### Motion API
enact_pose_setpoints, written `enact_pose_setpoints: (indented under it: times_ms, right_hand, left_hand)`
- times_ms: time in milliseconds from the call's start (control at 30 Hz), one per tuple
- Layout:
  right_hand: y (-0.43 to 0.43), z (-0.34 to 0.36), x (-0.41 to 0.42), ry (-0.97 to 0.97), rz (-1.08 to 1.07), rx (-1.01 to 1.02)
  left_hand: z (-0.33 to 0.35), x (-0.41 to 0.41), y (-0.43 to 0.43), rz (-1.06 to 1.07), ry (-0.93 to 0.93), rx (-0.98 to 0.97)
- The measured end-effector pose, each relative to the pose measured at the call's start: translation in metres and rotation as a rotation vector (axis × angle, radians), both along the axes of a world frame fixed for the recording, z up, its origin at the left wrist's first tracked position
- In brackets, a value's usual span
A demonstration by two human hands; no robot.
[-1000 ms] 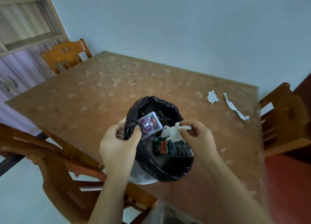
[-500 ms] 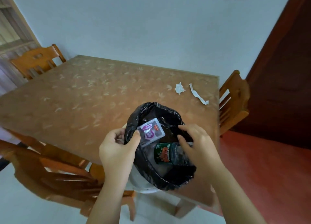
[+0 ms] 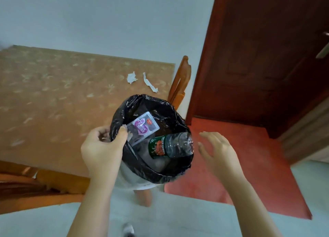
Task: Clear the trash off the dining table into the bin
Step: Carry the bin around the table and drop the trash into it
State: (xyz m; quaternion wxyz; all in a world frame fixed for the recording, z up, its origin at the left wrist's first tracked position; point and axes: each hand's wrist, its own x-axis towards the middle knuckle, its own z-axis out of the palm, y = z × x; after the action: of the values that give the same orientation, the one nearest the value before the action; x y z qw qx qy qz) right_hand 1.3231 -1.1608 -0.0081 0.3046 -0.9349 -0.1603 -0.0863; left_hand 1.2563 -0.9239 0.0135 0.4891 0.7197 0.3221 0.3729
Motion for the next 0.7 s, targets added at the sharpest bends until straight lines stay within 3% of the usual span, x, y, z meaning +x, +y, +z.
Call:
enact_pose_setpoints:
  times_ms: [200,400,700]
  right_hand:
    - [-0.04,-0.007,0.034,-0.029,-0.047,0.016]
    - [-0.034,-0.009,0.107,-0.059,-0.034,0.004]
    - [0.024,0.004,0.209,-0.037,0.181,0.007]
  left_hand:
    - [-0.004,0.046,-0.025,0.041,-0.061,-0.156]
    - [-0.004,0.119,-0.023,0.072,-0.092,-0.091]
    - [0.009,0.193,0.021,0.22,-0.146,-0.069]
